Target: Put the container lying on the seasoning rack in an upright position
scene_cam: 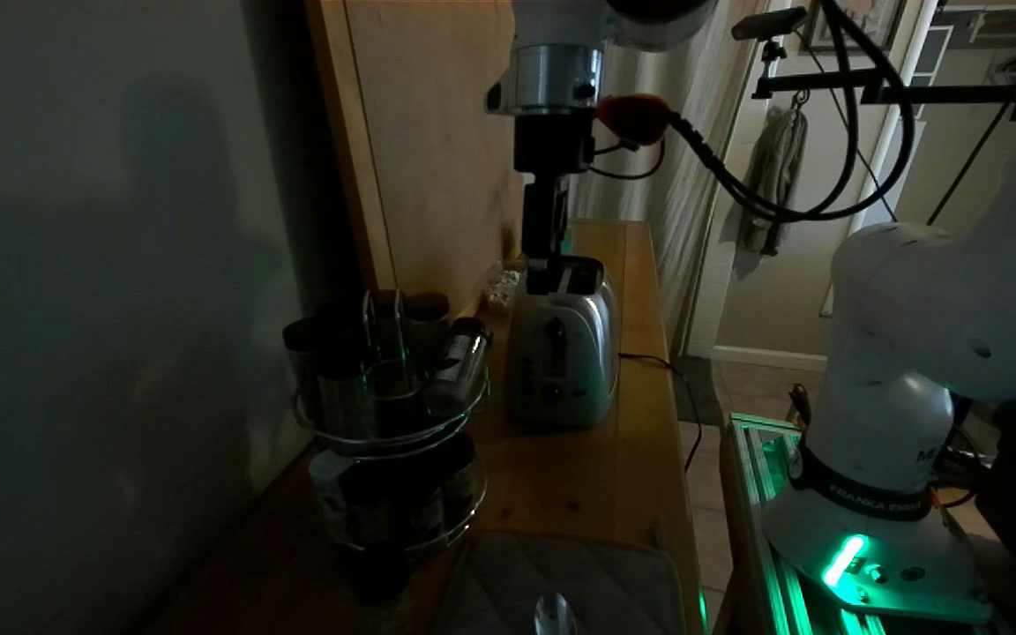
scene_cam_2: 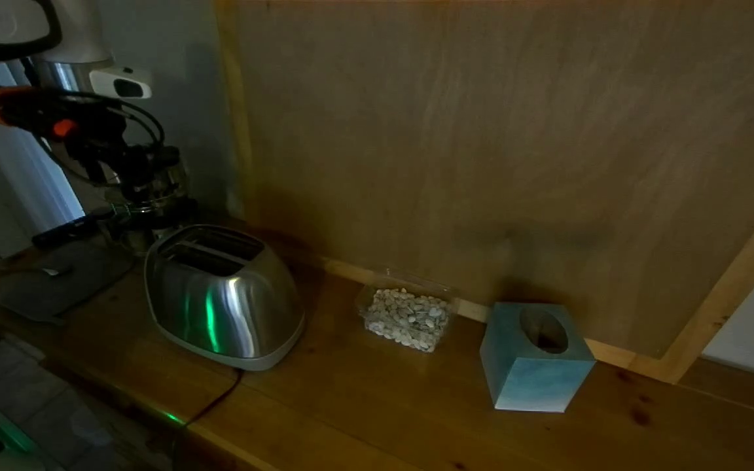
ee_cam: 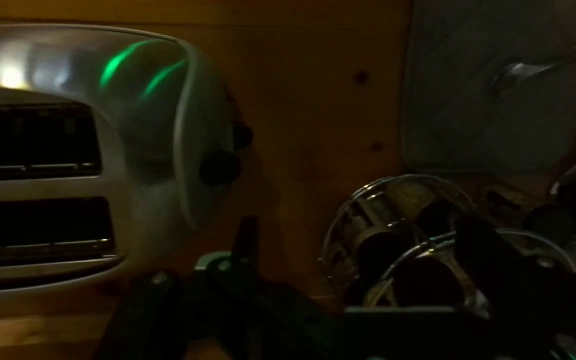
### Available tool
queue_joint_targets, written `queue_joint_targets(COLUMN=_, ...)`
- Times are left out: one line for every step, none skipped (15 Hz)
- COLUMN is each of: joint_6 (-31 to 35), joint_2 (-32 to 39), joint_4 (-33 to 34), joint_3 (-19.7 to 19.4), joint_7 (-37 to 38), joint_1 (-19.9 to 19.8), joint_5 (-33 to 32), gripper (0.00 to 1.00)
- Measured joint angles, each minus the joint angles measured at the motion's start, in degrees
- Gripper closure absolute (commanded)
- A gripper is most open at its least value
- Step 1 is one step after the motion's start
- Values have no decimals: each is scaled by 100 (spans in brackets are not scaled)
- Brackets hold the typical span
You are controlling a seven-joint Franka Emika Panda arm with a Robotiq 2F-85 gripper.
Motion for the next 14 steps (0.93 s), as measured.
queue_joint_targets(joint_6=1, joint_2=2, joint_4=0, joint_3=1, joint_7=-33, joint_1=66, joint_5=127, gripper=0)
queue_joint_targets(joint_6=28, joint_2=6, joint_4=-4, joint_3=1, joint_7=-61, joint_1=115, joint_5=240, gripper=0)
queue_joint_targets(joint_6=103, joint_2=16, joint_4=-18, joint_3=1, joint_7=-90, joint_1=152, joint_5=352, gripper=0)
queue_joint_targets(joint_6=228, joint_2=32, joint_4=-48, joint_3=1, joint_7=-128, joint_1=183, joint_5=477, gripper=0)
queue_joint_targets(joint_6=394, joint_2=55, joint_4=-86, joint_3=0, joint_7=-176, joint_1=213, joint_5=616, gripper=0)
queue_joint_targets(joint_6=593, joint_2=84, joint_4=-129, joint_3=0, joint_7=-246, joint_1=246, joint_5=770, gripper=0)
queue_joint_targets(joint_6=790, joint_2=118, joint_4=-179, joint_3=-3, joint_7=-336, joint_1=286, joint_5=934, gripper=0)
queue_joint_targets(joint_6=951, joint_2=161, joint_4=-224, joint_3=-11, joint_7=-440, joint_1=334, joint_5=1094, gripper=0)
queue_joint_targets(joint_6=1054, joint_2=214, joint_4=-249, joint_3=-26, joint_7=-547, joint_1=383, joint_5=1242, gripper=0)
queue_joint_targets(joint_6=1126, joint_2=275, joint_4=-264, joint_3=-44, joint_7=-647, joint_1=428, joint_5=1368, gripper=0)
queue_joint_targets(joint_6=1179, joint_2=340, joint_4=-274, joint_3=-60, joint_7=-727, joint_1=464, joint_5=1458, gripper=0)
queue_joint_targets(joint_6=1205, joint_2=407, joint_4=-279, joint_3=-68, joint_7=-794, joint_1=487, joint_5=1536, gripper=0)
queue_joint_targets(joint_6=1228, joint_2=474, joint_4=-280, joint_3=-68, joint_7=-855, joint_1=504, joint_5=1590, gripper=0)
queue_joint_targets(joint_6=1267, joint_2=540, joint_4=-281, joint_3=-68, joint_7=-902, joint_1=521, joint_5=1621, gripper=0)
